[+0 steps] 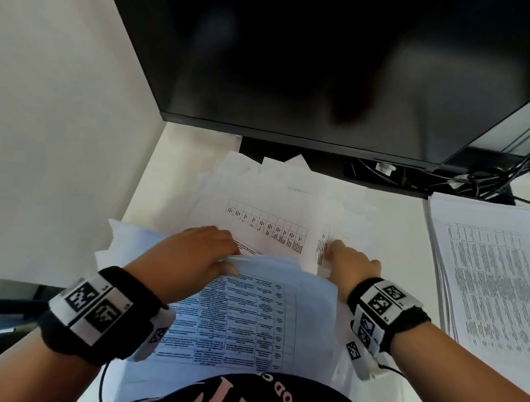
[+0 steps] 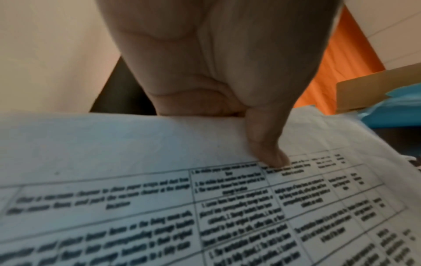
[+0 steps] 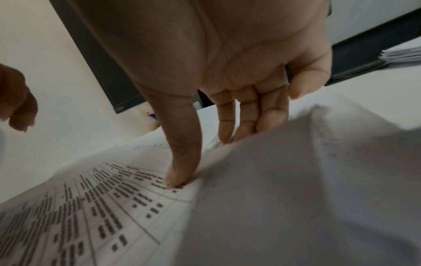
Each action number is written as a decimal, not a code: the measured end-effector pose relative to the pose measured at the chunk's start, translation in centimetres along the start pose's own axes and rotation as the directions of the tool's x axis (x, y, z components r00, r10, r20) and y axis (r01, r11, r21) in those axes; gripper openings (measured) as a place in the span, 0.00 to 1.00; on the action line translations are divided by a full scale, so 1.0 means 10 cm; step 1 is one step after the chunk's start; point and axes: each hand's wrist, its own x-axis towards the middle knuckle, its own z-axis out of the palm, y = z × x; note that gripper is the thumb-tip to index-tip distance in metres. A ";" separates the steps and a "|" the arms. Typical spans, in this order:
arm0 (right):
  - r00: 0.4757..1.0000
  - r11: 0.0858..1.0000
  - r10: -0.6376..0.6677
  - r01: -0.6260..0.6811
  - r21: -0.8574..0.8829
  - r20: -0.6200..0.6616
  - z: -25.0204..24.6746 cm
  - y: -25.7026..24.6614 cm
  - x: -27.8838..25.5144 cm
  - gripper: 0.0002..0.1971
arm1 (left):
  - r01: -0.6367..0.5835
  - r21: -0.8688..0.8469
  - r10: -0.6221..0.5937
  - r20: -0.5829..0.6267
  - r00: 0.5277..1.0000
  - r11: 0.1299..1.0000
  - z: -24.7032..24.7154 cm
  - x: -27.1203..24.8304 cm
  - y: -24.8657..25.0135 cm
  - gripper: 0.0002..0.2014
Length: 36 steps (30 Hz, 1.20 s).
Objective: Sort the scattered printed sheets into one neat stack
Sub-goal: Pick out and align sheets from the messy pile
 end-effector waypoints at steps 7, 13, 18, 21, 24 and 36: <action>0.951 0.926 -0.295 0.308 0.219 -0.090 -0.11 0.01 -0.14 0.10 | -0.096 0.213 0.092 0.028 0.995 0.972 0.18 0.26 0.10 0.11; 0.964 0.615 -0.232 0.249 0.748 -0.130 -0.26 -0.02 -0.29 0.17 | -0.157 0.160 0.127 0.182 0.975 0.975 0.17 0.38 0.17 0.09; 0.960 0.161 0.099 -0.275 0.948 0.261 -0.05 0.22 0.00 0.14 | -0.115 0.124 0.103 0.095 0.990 0.986 0.16 0.17 0.04 0.11; 0.964 0.425 0.117 -0.266 0.865 0.239 0.10 0.11 0.05 0.08 | -0.121 0.118 0.125 -0.028 0.992 0.986 0.13 -0.01 -0.02 0.17; 0.982 0.583 0.154 -0.182 0.792 0.112 0.13 -0.06 0.07 0.06 | -0.097 0.084 0.110 -0.167 0.980 0.992 0.07 -0.16 -0.01 0.23; 0.978 0.647 0.204 -0.168 0.744 0.044 0.30 -0.10 0.05 0.15 | 0.003 -0.051 -0.016 -0.254 0.967 0.999 -0.17 -0.57 0.17 0.16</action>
